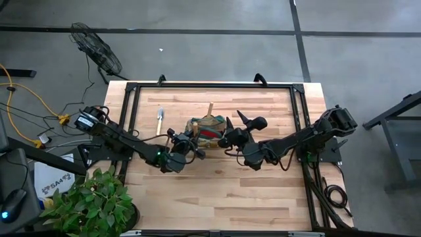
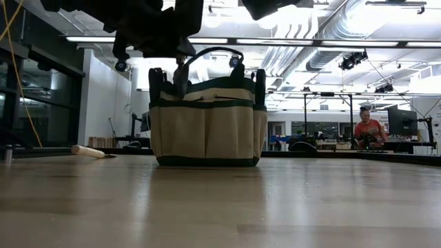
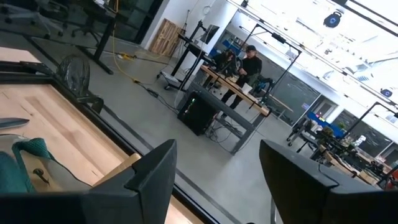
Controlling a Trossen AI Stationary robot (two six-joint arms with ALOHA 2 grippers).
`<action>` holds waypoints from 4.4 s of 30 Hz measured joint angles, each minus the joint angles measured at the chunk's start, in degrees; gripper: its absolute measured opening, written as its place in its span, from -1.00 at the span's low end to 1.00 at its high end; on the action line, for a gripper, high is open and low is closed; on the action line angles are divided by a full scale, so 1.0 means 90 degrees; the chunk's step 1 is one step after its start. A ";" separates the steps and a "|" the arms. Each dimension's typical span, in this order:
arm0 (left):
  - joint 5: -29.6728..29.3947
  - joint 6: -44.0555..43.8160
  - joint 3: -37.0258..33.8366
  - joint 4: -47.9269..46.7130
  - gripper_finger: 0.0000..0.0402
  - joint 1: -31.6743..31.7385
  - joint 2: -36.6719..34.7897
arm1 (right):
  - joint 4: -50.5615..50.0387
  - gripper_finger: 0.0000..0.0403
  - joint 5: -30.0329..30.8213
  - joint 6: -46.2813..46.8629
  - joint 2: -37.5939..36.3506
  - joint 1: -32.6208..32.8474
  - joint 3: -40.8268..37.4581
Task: Pick & Place Garden tools in Gardening bag
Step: Put the right light brown trowel into the light brown gardening bag, then put the light brown trowel into the light brown gardening bag
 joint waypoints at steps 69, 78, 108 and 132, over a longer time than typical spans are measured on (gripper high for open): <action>-0.0659 0.1684 0.0130 -0.0581 -0.28 0.0322 0.0370 | -0.0284 0.10 0.0376 0.0660 -0.0002 0.0002 0.0000; -0.0474 0.1698 0.0130 -0.0920 -0.28 0.0322 0.0219 | -0.0286 0.10 0.0376 0.0657 0.0000 0.0015 0.0000; 0.0225 0.1143 0.0128 -0.1505 0.43 0.0136 -0.0161 | -0.1027 0.10 0.0374 0.1349 -0.0002 0.0102 0.0000; -0.0643 0.1364 0.0127 -0.2101 0.43 -0.0300 -0.0232 | -0.1225 0.10 0.0372 0.1517 -0.0002 0.0117 0.0000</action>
